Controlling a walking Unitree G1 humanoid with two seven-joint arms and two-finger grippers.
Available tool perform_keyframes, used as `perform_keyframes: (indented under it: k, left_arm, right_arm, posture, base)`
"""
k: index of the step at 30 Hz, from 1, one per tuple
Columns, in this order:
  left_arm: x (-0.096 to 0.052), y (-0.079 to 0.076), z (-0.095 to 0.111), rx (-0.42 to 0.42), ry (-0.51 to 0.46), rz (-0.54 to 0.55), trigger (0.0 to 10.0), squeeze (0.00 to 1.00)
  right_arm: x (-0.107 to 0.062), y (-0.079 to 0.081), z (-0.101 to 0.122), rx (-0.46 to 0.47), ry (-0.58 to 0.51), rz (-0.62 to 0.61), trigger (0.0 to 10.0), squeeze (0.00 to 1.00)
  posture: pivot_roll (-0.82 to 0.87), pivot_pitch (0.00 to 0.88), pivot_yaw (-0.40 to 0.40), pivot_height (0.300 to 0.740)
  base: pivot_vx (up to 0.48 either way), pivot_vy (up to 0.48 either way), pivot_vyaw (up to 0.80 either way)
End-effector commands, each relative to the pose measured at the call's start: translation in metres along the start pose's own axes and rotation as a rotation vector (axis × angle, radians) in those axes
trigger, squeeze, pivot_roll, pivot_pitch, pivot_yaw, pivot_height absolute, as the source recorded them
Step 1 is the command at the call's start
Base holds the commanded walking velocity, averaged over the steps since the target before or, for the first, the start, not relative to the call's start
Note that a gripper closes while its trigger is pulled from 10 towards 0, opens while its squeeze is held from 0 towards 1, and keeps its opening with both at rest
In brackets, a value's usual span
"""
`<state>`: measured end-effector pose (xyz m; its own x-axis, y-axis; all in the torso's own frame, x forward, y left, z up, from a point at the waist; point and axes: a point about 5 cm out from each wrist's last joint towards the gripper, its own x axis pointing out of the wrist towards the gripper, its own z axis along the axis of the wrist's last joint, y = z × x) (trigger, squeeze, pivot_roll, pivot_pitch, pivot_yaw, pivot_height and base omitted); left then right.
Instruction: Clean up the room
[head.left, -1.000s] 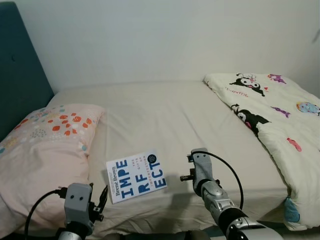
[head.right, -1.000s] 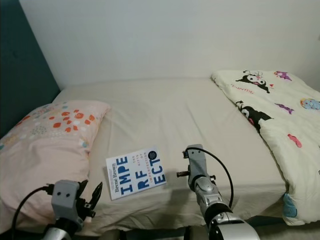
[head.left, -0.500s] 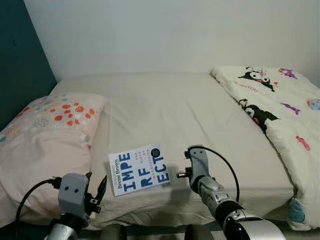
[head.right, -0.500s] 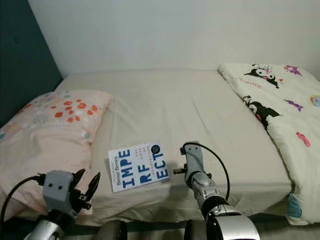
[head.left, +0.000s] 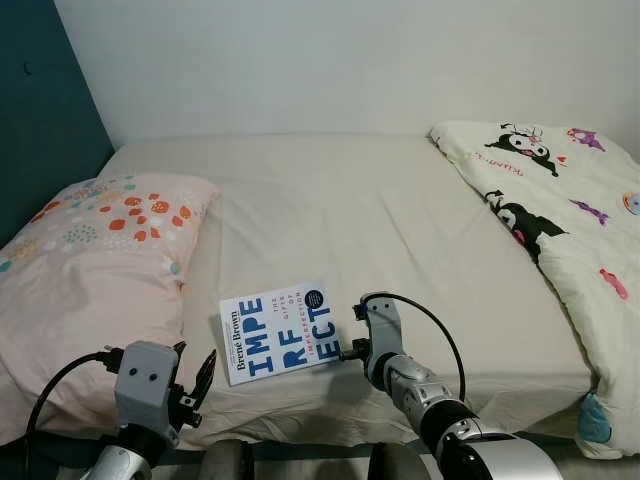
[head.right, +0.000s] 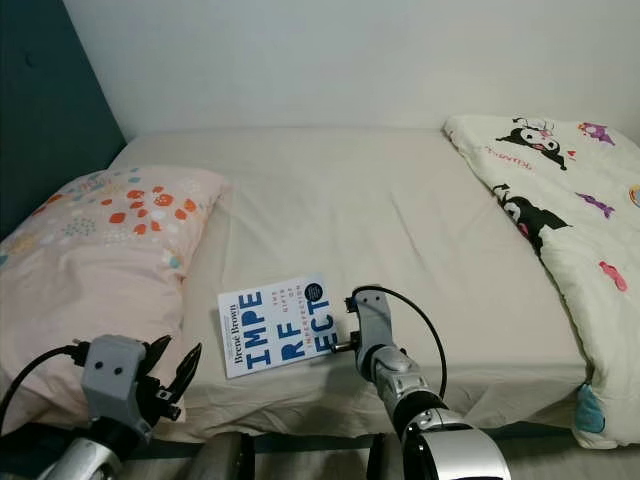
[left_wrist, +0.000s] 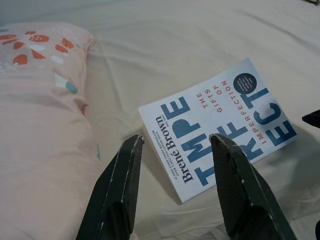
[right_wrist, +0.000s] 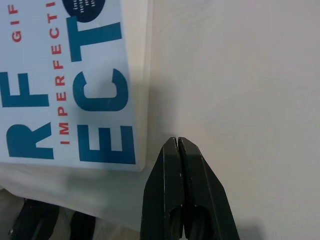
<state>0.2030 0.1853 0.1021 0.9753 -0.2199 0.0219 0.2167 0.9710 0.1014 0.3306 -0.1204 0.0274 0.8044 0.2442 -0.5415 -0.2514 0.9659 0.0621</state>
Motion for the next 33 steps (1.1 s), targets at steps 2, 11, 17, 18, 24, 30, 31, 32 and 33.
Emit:
perform_keyframes:
  k: [2, 11, 17, 18, 24, 30, 31, 32, 33]
  left_arm:
    - [-0.001, -0.001, 0.001, -0.001, 0.013, -0.009, 10.0, 0.00]
    - [-0.003, 0.000, 0.001, -0.001, 0.027, -0.007, 10.0, 0.00]
    - [-0.003, -0.001, 0.001, 0.005, 0.030, -0.015, 10.0, 0.00]
    - [-0.003, -0.001, 0.001, 0.007, 0.030, -0.017, 10.0, 0.00]
    - [-0.001, -0.002, 0.004, 0.006, 0.023, -0.024, 10.0, 0.00]
    - [0.001, -0.004, 0.007, 0.001, 0.013, -0.035, 10.0, 0.00]
    - [0.002, -0.004, 0.007, 0.000, 0.012, -0.038, 10.0, 0.00]
    - [0.002, -0.004, 0.007, -0.001, 0.010, -0.043, 10.0, 0.00]
    - [0.002, -0.004, 0.007, -0.001, 0.010, -0.043, 10.0, 0.00]
  right_arm:
    - [0.001, 0.008, -0.006, -0.019, 0.036, 0.048, 10.0, 0.00]
    - [0.001, 0.022, -0.015, -0.045, 0.074, 0.149, 10.0, 0.00]
    - [0.001, 0.029, -0.018, -0.050, 0.090, 0.194, 10.0, 0.00]
    - [0.001, 0.030, -0.019, -0.050, 0.092, 0.204, 10.0, 0.00]
    - [0.001, 0.031, -0.013, -0.038, 0.048, 0.214, 10.0, 0.00]
    - [0.002, 0.009, 0.007, 0.028, -0.064, 0.033, 10.0, 0.00]
    - [0.001, 0.006, 0.008, 0.036, -0.064, 0.011, 10.0, 0.00]
    - [0.001, 0.004, 0.008, 0.039, -0.060, 0.001, 10.0, 0.00]
    - [0.001, 0.004, 0.008, 0.039, -0.060, 0.001, 10.0, 0.00]
  posture:
    - [0.18, 0.174, -0.109, 0.603]
    - [0.18, 0.178, -0.113, 0.603]
    - [0.18, 0.177, -0.113, 0.603]
    - [0.18, 0.177, -0.113, 0.603]
    - [0.18, 0.173, -0.113, 0.603]
    - [0.18, 0.181, -0.107, 0.603]
    - [0.18, 0.181, -0.107, 0.603]
    - [0.18, 0.185, -0.106, 0.603]
    - [0.18, 0.185, -0.106, 0.603]
  base:
    - [0.000, 0.000, 0.00]
    - [0.000, 0.000, 0.00]
    - [0.000, 0.000, 0.00]
    - [0.000, 0.000, 0.00]
    - [0.000, 0.000, 0.00]
    - [0.000, 0.000, 0.00]
    - [0.000, 0.000, 0.00]
    - [0.000, 0.000, 0.00]
    - [0.000, 0.000, 0.00]
